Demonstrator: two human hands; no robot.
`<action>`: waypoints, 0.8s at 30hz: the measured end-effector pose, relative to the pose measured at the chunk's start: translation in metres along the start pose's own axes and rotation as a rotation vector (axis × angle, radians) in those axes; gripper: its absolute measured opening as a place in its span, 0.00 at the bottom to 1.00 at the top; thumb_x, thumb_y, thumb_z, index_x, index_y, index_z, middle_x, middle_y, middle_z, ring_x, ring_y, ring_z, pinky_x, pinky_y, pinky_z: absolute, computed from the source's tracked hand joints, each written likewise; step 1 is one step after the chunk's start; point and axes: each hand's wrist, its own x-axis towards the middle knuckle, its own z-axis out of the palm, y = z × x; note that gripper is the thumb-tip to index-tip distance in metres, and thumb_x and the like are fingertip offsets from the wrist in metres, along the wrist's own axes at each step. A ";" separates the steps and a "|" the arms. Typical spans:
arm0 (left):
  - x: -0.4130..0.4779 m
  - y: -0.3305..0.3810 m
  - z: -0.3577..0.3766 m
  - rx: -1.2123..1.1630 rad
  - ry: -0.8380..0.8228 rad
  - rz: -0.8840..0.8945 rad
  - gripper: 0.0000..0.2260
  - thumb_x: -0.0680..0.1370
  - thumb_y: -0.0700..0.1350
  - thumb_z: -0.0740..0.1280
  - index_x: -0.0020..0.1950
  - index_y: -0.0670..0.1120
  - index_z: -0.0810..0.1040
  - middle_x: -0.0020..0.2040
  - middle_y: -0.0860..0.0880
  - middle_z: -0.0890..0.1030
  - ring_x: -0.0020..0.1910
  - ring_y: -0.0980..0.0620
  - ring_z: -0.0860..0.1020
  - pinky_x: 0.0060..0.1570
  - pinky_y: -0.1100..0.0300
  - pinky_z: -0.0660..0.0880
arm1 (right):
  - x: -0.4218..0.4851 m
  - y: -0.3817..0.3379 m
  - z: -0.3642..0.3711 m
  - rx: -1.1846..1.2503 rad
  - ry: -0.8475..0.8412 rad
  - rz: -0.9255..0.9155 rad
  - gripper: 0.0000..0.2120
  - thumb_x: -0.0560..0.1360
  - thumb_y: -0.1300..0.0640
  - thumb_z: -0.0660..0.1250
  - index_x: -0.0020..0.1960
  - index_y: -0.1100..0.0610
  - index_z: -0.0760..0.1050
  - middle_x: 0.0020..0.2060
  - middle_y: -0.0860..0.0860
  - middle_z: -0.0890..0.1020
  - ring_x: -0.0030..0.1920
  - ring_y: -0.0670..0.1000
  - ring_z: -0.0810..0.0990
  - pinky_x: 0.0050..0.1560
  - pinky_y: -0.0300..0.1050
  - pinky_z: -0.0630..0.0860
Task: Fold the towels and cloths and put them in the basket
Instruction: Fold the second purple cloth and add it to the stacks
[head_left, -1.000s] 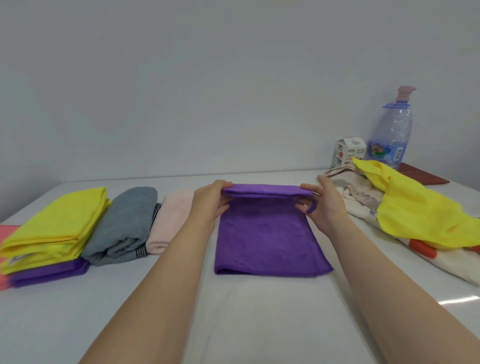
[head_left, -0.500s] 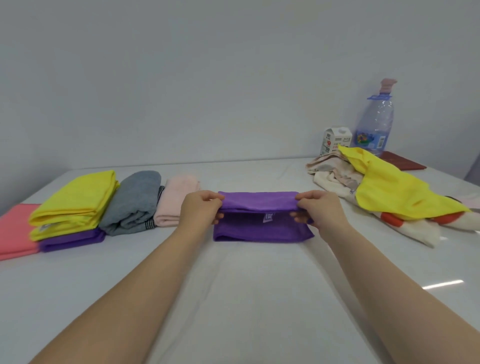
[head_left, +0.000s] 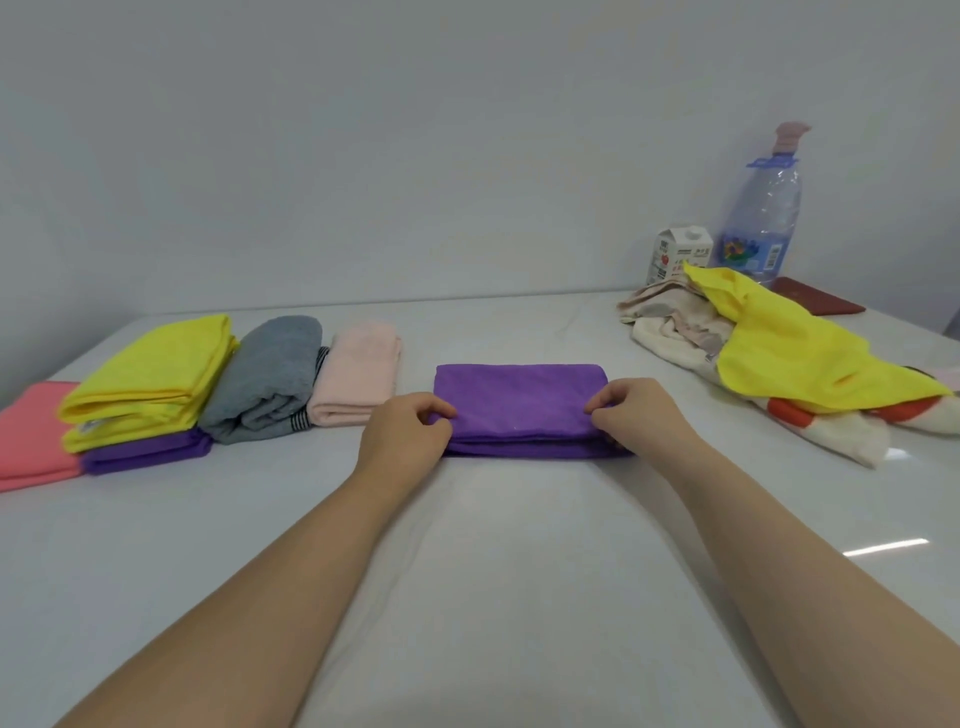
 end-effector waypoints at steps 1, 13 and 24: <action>-0.001 0.001 0.000 -0.011 0.014 0.015 0.10 0.72 0.37 0.65 0.43 0.51 0.82 0.32 0.58 0.73 0.34 0.59 0.71 0.33 0.68 0.65 | 0.000 0.000 0.000 0.001 0.017 -0.004 0.11 0.70 0.66 0.62 0.33 0.54 0.76 0.26 0.47 0.76 0.30 0.48 0.73 0.32 0.39 0.70; 0.002 -0.007 0.007 0.445 0.092 0.345 0.07 0.74 0.46 0.64 0.40 0.45 0.81 0.43 0.49 0.75 0.48 0.47 0.71 0.43 0.58 0.66 | -0.009 -0.005 0.001 -0.721 0.111 -0.168 0.06 0.72 0.59 0.62 0.46 0.55 0.76 0.51 0.55 0.75 0.53 0.58 0.72 0.49 0.46 0.69; 0.022 0.020 0.011 0.428 -0.004 0.377 0.12 0.78 0.43 0.57 0.46 0.44 0.80 0.44 0.48 0.80 0.52 0.48 0.71 0.53 0.54 0.70 | 0.002 -0.032 0.016 -0.679 0.218 -0.328 0.13 0.76 0.61 0.56 0.56 0.58 0.75 0.53 0.56 0.76 0.53 0.57 0.72 0.50 0.48 0.67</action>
